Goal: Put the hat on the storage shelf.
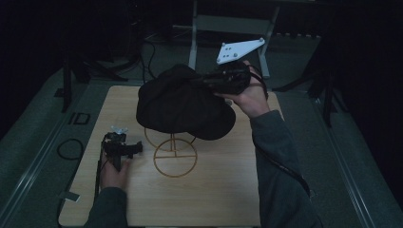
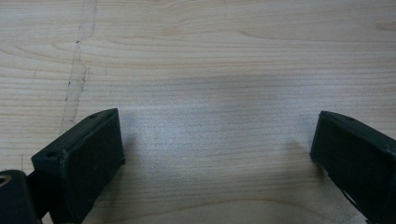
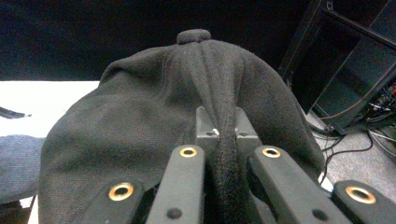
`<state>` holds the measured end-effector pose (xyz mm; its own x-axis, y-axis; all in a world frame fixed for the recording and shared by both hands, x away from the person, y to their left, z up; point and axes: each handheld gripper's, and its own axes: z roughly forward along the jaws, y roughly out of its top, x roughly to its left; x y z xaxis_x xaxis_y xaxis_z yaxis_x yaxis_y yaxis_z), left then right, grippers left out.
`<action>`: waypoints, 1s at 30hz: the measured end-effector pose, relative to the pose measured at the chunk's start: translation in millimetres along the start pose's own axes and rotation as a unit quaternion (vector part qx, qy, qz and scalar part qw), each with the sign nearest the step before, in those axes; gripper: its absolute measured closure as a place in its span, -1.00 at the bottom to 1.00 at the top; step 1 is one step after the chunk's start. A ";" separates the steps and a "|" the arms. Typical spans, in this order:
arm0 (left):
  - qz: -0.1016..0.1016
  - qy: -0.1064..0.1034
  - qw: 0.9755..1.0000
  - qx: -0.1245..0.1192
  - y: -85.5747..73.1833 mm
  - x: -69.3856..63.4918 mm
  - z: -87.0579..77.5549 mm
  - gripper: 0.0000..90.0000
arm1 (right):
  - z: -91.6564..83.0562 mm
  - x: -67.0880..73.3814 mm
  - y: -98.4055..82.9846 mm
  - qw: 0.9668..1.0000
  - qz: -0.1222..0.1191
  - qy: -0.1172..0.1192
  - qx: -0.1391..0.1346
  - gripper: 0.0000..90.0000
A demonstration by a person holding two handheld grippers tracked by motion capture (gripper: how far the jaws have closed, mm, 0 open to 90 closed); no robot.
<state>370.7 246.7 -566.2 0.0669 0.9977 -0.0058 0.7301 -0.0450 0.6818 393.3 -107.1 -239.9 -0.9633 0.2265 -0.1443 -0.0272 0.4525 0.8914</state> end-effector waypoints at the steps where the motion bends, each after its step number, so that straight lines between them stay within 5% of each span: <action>1: 0.000 0.000 1.000 0.000 0.0 0.0 0.0 -0.95 | 1.0 0.4 0.4 1.000 -0.001 0.001 -0.001 0.92; 30: -0.001 0.000 1.000 -0.002 -0.1 -0.2 0.3 -0.95 | 38.8 18.0 -5.2 0.999 -0.015 0.033 0.035 0.91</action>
<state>370.8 246.5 -566.5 0.0645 0.9979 -0.0071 0.7278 -0.0421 0.6845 386.6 -71.9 -263.9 -0.9779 0.1554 -0.1399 -0.0398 0.5183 0.8543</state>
